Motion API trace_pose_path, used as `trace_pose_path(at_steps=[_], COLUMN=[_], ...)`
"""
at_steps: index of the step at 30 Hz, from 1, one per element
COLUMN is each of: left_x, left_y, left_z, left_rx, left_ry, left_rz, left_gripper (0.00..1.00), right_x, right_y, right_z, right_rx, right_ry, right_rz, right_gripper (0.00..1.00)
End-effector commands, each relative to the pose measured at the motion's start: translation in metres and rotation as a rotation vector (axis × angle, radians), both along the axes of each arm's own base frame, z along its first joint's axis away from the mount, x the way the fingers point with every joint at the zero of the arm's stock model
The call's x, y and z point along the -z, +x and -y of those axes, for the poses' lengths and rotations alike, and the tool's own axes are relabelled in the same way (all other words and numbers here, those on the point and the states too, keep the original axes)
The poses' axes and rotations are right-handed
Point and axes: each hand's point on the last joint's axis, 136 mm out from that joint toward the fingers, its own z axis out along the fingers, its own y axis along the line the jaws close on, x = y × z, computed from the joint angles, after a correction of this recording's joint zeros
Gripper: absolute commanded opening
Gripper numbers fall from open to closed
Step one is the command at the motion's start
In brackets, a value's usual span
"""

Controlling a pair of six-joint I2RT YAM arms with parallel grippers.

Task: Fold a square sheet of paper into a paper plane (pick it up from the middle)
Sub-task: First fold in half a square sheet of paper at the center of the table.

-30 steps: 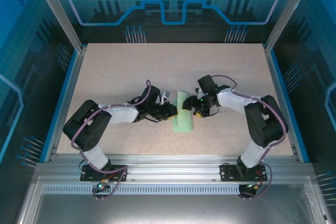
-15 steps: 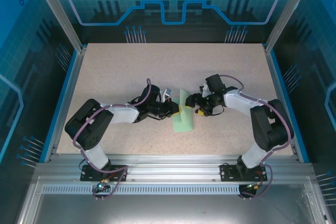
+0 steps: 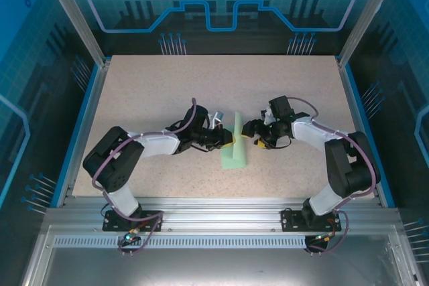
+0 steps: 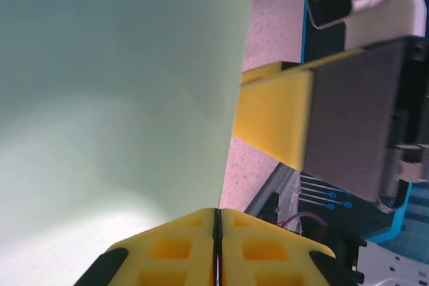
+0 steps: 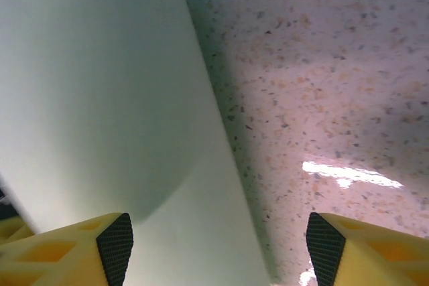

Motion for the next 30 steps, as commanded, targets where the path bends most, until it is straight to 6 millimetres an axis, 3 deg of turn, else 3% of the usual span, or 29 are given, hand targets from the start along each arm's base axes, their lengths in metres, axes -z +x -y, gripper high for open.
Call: trace_pose_path(at_steps=[1,3,8,13,22,30], left_x=[-0.030,-0.030,0.008,0.033,0.042,0.044], left_y=[-0.011,-0.010,-0.006,-0.004,-0.005,-0.004], left_z=[0.004,0.003,-0.009,-0.022,-0.030,-0.030], left_rx=[0.082,0.073,0.017,-0.033,-0.034,-0.025], left_ry=[0.003,0.000,0.138,0.248,0.312,0.329], left_rz=[0.092,0.096,0.003,-0.044,-0.051,-0.048], left_gripper=[0.11,0.13,0.13,0.13,0.16,0.19], right_x=[0.001,0.001,-0.012,-0.014,0.000,0.021], right_y=[-0.003,-0.003,-0.002,-0.004,-0.005,-0.003], right_z=[0.015,0.020,0.006,-0.002,-0.026,-0.034], right_rx=[0.036,0.053,0.004,-0.039,-0.153,-0.185], right_ry=[-0.060,-0.079,-0.005,0.018,-0.032,-0.118], right_rz=[-0.006,0.001,0.048,0.061,0.036,-0.005], right_gripper=[0.72,0.72,0.73,0.72,0.72,0.70])
